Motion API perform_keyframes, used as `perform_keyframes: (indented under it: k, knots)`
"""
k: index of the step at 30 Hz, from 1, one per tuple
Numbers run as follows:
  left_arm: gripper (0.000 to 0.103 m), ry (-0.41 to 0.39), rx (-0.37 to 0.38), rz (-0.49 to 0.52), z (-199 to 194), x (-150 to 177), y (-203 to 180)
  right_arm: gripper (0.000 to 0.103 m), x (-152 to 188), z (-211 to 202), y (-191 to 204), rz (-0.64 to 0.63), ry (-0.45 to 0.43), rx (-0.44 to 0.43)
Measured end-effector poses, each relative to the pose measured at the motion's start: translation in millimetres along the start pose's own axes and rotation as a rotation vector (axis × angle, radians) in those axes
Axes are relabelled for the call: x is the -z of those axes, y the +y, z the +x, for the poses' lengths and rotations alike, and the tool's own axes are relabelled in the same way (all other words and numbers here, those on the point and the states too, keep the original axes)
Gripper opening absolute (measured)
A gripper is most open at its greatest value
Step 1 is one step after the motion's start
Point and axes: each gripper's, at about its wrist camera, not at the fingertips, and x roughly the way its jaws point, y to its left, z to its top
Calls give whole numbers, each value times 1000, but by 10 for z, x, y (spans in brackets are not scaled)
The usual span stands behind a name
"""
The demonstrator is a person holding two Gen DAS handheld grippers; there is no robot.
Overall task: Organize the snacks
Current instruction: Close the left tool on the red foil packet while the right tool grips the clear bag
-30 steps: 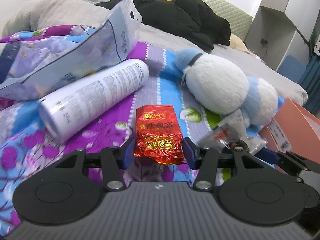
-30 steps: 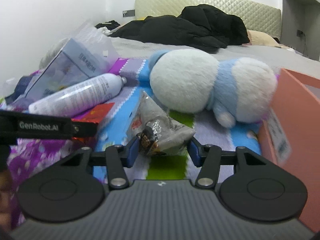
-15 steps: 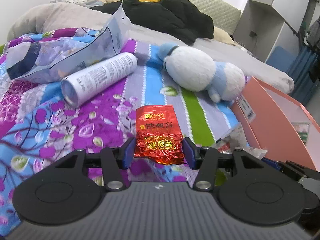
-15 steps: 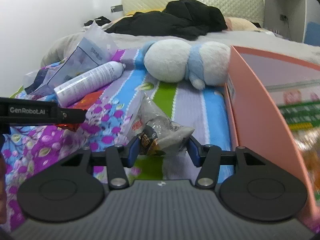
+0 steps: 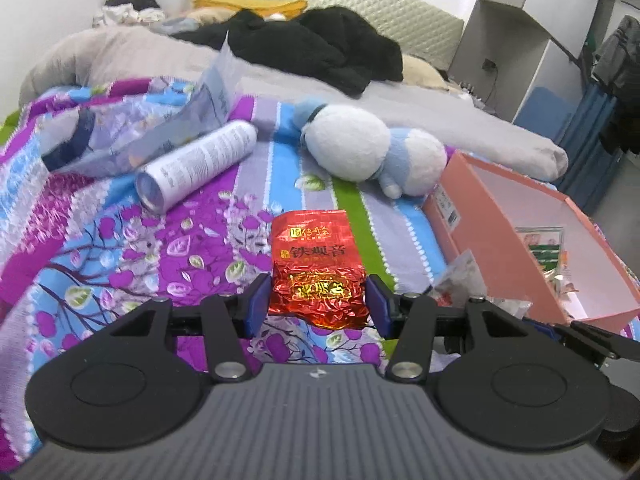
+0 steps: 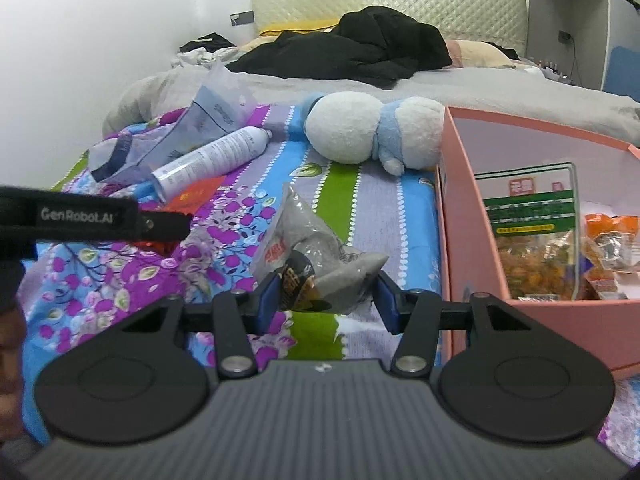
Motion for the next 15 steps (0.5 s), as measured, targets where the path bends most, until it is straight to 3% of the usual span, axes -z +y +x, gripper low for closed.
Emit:
perform_keyframes:
  k: [7,15]
  knots:
    - [57,-1,29,-22,-322,-106,-60,53,-104,-346,-58,22,-39,9]
    - [57,40,102,-29,-537,51,-299,53,-162,-639,-128,42,-67,28]
